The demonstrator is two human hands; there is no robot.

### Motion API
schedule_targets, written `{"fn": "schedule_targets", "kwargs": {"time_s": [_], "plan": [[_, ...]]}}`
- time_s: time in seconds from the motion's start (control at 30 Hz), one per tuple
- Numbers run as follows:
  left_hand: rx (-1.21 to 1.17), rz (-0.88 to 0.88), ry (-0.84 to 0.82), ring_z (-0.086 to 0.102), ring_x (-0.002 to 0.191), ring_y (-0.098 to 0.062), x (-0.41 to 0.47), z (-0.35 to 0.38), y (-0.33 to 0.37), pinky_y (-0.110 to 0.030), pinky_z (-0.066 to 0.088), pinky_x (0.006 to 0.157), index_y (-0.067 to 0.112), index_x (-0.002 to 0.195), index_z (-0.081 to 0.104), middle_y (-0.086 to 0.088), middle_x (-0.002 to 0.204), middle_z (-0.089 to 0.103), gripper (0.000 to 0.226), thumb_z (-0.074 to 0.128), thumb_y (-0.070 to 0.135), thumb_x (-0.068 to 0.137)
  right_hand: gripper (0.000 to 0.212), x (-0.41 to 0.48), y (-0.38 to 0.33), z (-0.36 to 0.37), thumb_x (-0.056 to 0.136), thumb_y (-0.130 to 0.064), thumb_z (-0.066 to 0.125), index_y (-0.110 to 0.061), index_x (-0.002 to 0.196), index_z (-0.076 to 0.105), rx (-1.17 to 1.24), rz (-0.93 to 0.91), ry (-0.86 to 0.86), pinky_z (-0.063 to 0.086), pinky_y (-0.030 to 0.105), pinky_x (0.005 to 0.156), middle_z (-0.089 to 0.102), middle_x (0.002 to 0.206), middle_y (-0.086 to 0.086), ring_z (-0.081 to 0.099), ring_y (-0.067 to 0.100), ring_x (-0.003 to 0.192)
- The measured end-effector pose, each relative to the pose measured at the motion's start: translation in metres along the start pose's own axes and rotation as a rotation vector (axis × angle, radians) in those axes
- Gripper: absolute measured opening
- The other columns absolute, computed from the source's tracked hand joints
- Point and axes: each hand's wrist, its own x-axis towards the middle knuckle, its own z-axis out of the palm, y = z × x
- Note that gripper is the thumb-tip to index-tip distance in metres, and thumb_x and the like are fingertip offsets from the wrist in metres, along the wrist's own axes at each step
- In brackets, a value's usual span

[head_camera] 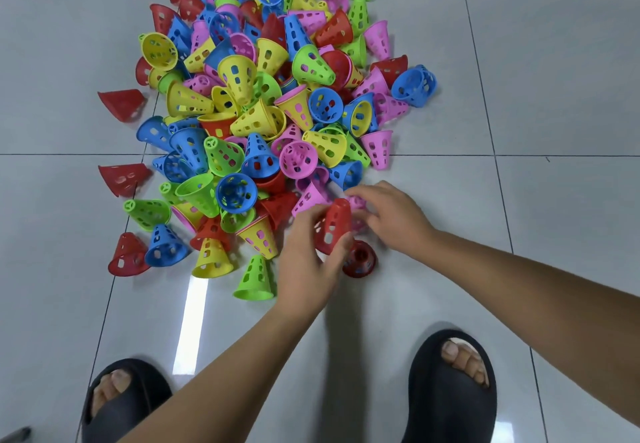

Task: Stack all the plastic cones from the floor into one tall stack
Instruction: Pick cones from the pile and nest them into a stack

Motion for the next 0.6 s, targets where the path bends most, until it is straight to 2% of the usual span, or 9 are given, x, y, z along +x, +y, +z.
{"fn": "schedule_targets", "kwargs": {"time_s": [0.1, 0.2, 0.3, 0.4, 0.5, 0.6], "plan": [[0.008, 0.027, -0.072, 0.061, 0.122, -0.006, -0.009, 0.013, 0.004, -0.033, 0.051, 0.103, 0.030, 0.137, 0.058, 0.017, 0.130, 0.064, 0.045, 0.077, 0.038, 0.097, 0.037, -0.018, 0.005, -0.015, 0.100, -0.036, 0.068, -0.032, 0.137, 0.063, 0.106, 0.094, 0.132, 0.053, 0.039, 0.091, 0.063, 0.108, -0.004, 0.061, 0.016, 0.097], [0.123, 0.038, -0.138, 0.059, 0.120, -0.008, -0.017, 0.024, -0.006, -0.039, 0.048, 0.106, 0.033, 0.139, 0.055, 0.018, 0.133, 0.063, 0.048, 0.072, 0.046, 0.096, 0.033, -0.040, 0.008, -0.026, 0.101, -0.041, 0.066, -0.037, 0.133, 0.060, 0.245, 0.151, 0.243, 0.054, 0.035, 0.086, 0.067, 0.116, -0.006, 0.063, 0.011, 0.101], [0.197, 0.037, -0.193, 0.060, 0.114, -0.014, -0.019, 0.032, -0.020, -0.042, 0.048, 0.103, 0.032, 0.137, 0.056, 0.016, 0.130, 0.065, 0.047, 0.072, 0.043, 0.094, 0.030, -0.061, -0.001, -0.035, 0.102, -0.040, 0.067, -0.038, 0.131, 0.059, 0.358, 0.203, 0.319, 0.052, 0.031, 0.082, 0.069, 0.121, -0.011, 0.062, 0.010, 0.098], [0.234, 0.027, -0.228, 0.062, 0.107, -0.016, -0.018, 0.037, -0.030, -0.043, 0.050, 0.096, 0.032, 0.130, 0.057, 0.014, 0.120, 0.068, 0.045, 0.076, 0.043, 0.091, 0.028, -0.081, -0.014, -0.033, 0.102, -0.036, 0.067, -0.037, 0.129, 0.060, 0.394, 0.183, 0.304, 0.050, 0.026, 0.083, 0.069, 0.124, -0.017, 0.062, 0.009, 0.103], [0.291, 0.023, -0.251, 0.062, 0.096, -0.019, -0.014, 0.040, -0.041, -0.040, 0.051, 0.083, 0.030, 0.123, 0.058, 0.011, 0.107, 0.069, 0.044, 0.080, 0.046, 0.089, 0.028, -0.094, -0.021, -0.024, 0.103, -0.037, 0.065, -0.035, 0.131, 0.061, 0.351, 0.138, 0.261, 0.049, 0.024, 0.087, 0.067, 0.124, -0.015, 0.062, 0.009, 0.111], [0.388, 0.077, -0.308, 0.062, 0.095, -0.022, -0.010, 0.037, -0.052, -0.039, 0.049, 0.078, 0.028, 0.127, 0.059, 0.006, 0.110, 0.069, 0.049, 0.080, 0.049, 0.088, 0.032, -0.098, -0.022, -0.011, 0.101, -0.041, 0.065, -0.036, 0.133, 0.061, 0.264, 0.111, 0.164, 0.048, 0.021, 0.091, 0.061, 0.116, -0.010, 0.060, 0.005, 0.107]]}}
